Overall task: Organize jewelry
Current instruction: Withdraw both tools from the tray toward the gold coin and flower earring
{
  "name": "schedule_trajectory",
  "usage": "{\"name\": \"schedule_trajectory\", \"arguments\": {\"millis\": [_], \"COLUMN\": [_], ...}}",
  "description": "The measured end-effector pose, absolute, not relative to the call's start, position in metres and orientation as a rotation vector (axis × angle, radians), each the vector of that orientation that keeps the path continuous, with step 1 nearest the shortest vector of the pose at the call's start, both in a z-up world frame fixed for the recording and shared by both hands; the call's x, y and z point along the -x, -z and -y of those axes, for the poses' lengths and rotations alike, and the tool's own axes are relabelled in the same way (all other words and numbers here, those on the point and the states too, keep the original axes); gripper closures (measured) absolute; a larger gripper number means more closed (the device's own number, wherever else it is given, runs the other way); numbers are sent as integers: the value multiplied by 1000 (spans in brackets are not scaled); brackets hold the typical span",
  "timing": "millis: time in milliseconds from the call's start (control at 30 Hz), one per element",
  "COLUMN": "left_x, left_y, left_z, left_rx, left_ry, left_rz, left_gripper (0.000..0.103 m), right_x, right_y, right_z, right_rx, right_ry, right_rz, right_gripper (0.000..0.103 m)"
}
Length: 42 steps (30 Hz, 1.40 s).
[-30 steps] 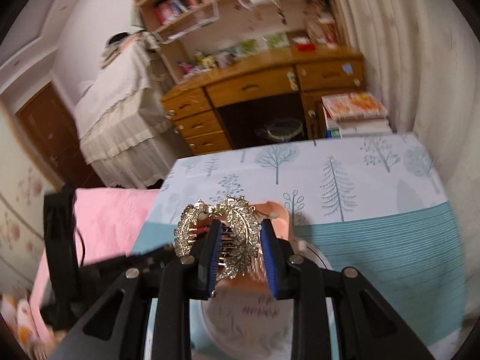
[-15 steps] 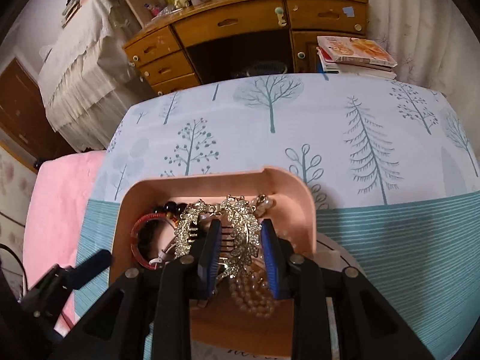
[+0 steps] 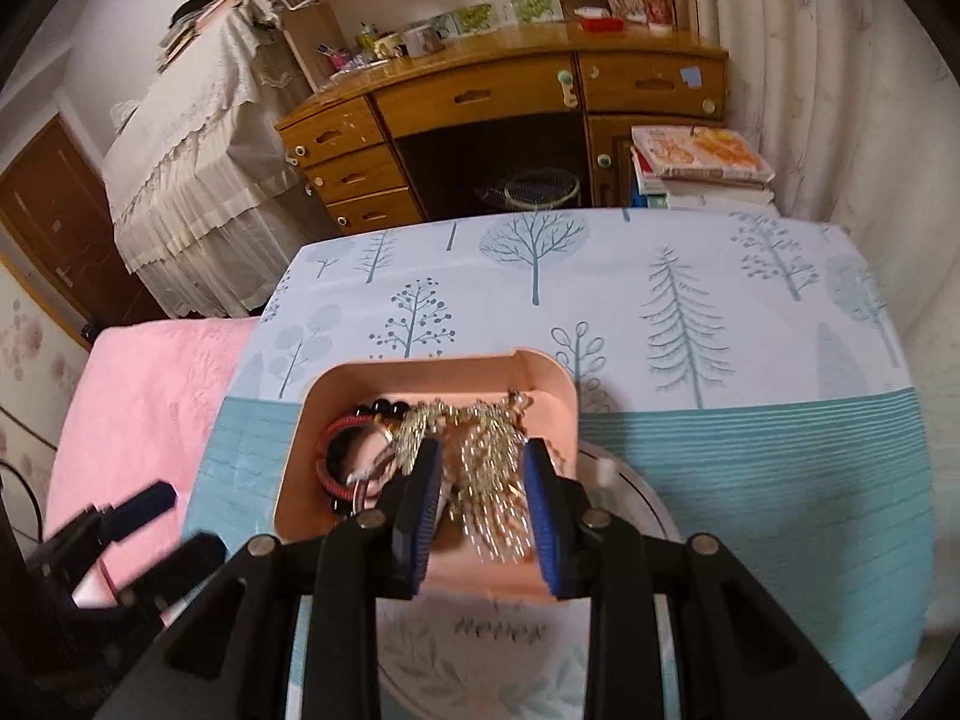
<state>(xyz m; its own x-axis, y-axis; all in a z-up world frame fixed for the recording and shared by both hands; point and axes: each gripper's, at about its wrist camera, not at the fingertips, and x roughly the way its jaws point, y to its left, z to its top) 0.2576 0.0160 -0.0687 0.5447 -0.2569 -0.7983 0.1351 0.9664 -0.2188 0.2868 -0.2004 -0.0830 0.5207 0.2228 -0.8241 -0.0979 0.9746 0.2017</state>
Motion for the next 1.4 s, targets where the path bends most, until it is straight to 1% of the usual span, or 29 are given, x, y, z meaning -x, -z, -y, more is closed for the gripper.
{"name": "schedule_trajectory", "arguments": {"millis": [300,633,867,1167,1400], "left_x": [-213,-177,-160,-148,-148], "left_y": [41,47,73,124,150], "left_z": [-18,5,15,12,10], "left_rx": [61,-32,-163,-294,-352], "left_ry": [272,371,421,566,625], "left_rz": [-917,-931,-946,-981,-1009], "left_gripper": [26,26,26,26,26], "right_x": [-219,-164,-139,-122,-122], "right_y": [54,57,86,150,172], "right_z": [216,224,193,153,139], "right_rx": [-83,2,160,442,500], "right_ry": [-244,-313,-477,-666,-749], "right_rz": [-969,-974,-973,-973,-961], "right_gripper": [75,75,75,75,75]}}
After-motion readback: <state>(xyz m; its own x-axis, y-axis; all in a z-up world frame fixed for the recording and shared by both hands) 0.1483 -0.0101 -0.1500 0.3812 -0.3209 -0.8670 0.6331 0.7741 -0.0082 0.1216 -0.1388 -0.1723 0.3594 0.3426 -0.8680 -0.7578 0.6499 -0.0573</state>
